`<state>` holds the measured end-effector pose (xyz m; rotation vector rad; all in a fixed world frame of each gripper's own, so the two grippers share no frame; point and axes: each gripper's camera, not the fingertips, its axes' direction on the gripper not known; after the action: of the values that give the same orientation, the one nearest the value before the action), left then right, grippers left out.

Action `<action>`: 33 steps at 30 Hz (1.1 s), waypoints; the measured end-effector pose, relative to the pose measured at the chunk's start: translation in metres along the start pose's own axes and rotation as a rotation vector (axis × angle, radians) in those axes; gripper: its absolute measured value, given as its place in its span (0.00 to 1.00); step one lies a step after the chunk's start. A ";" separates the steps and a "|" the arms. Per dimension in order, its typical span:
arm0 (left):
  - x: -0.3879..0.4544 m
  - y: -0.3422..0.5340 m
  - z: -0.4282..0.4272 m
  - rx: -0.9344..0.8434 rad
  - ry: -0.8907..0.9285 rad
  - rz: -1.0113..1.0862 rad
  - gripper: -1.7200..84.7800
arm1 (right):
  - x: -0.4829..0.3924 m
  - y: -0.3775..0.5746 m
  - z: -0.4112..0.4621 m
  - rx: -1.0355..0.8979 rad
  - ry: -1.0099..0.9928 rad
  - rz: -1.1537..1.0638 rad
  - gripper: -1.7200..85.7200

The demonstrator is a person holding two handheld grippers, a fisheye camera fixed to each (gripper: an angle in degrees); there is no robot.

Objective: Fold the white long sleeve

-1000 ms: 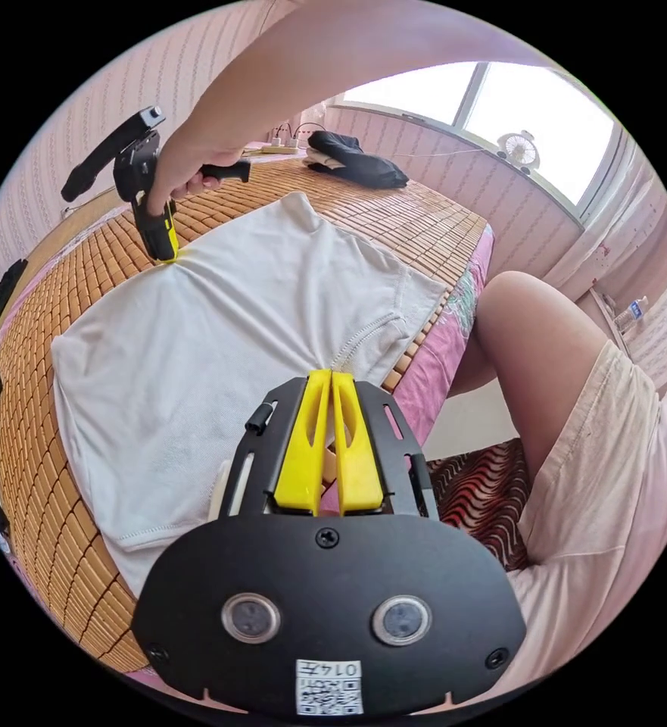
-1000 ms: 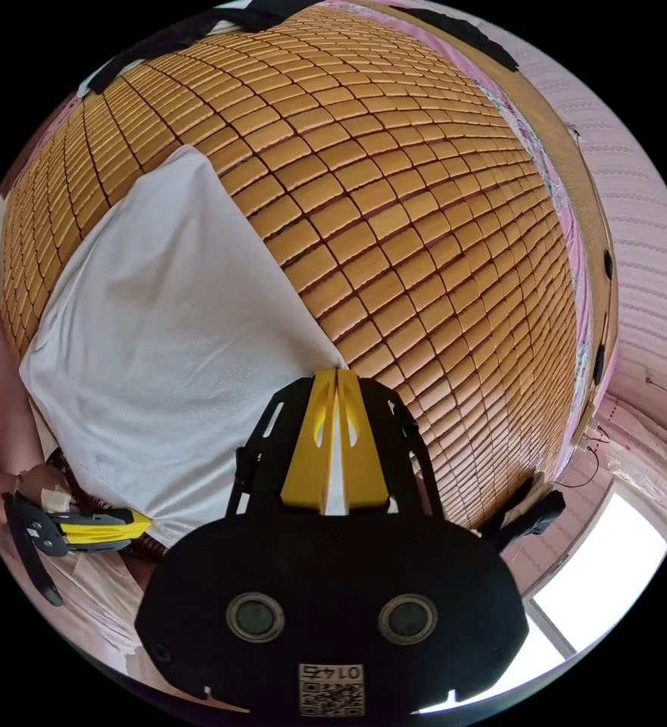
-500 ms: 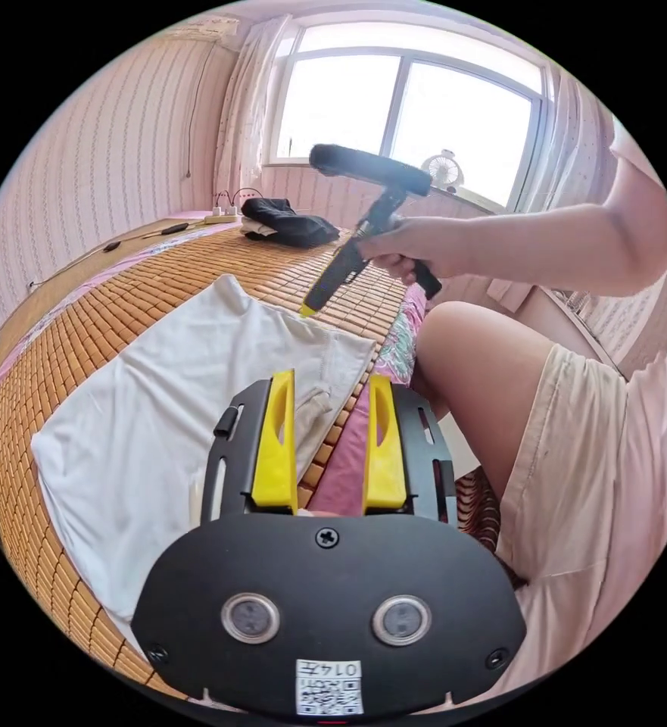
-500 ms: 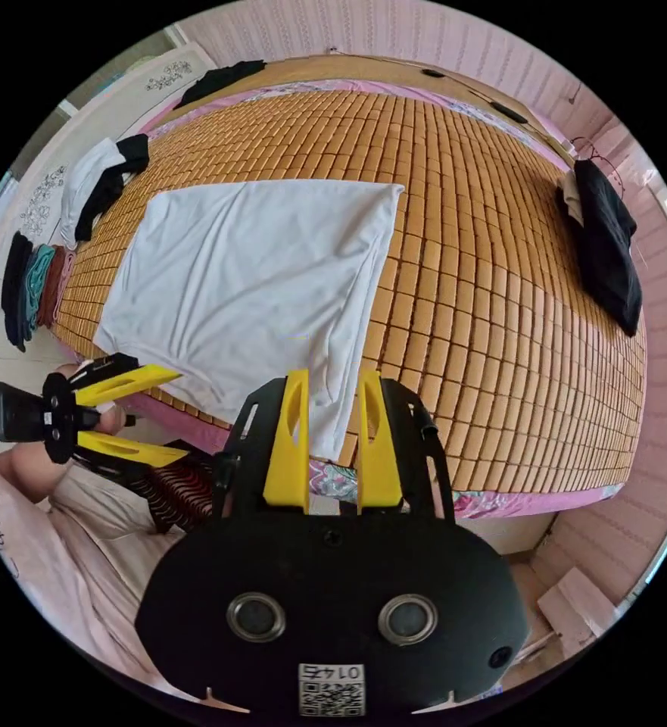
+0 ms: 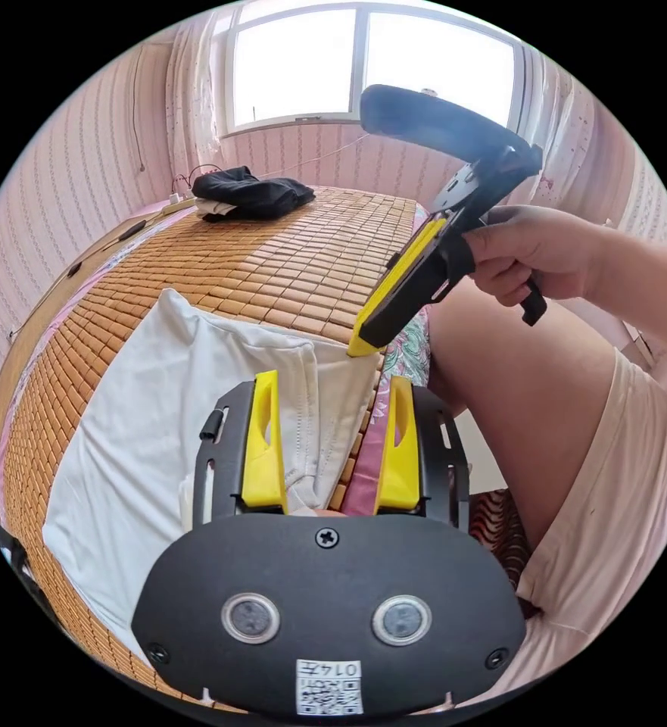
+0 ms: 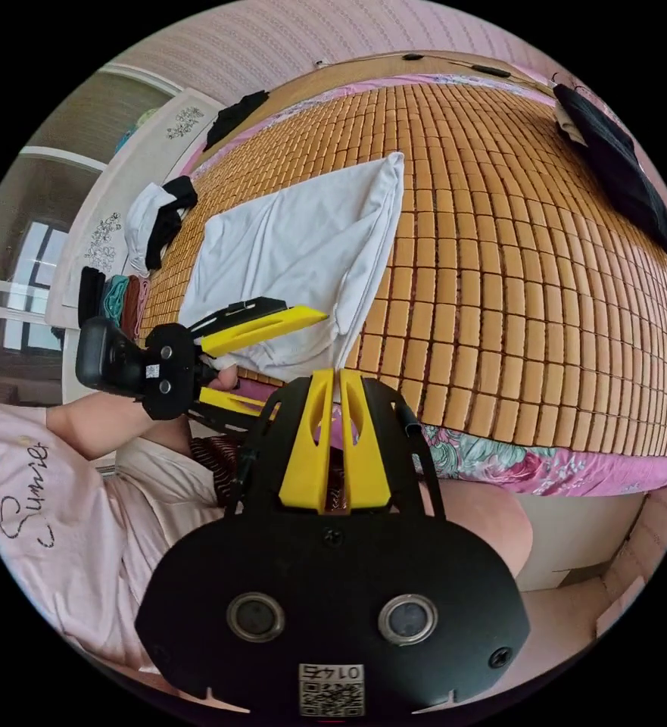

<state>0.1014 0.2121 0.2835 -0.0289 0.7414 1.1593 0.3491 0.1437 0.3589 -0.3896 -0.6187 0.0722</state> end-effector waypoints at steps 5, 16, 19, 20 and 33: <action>0.003 -0.009 -0.011 -0.009 0.010 -0.017 0.10 | 0.017 0.039 -0.023 0.019 -0.164 -0.048 0.03; 0.053 0.039 -0.083 -0.014 0.069 0.002 0.01 | 0.128 0.075 -0.032 0.147 0.004 0.253 0.12; 0.061 0.049 -0.096 -0.030 0.049 0.000 0.01 | 0.158 0.072 -0.010 0.150 -0.172 0.344 0.13; 0.063 0.053 -0.101 -0.038 0.040 0.000 0.01 | 0.165 0.076 -0.006 0.167 -0.246 0.366 0.13; 0.032 0.068 -0.159 0.029 0.027 -0.161 0.01 | 0.187 0.116 0.008 0.108 -0.398 0.463 0.17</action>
<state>-0.0315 0.2054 0.1679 -0.0792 0.7657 0.9968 0.5029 0.2873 0.4241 -0.4107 -0.9022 0.6353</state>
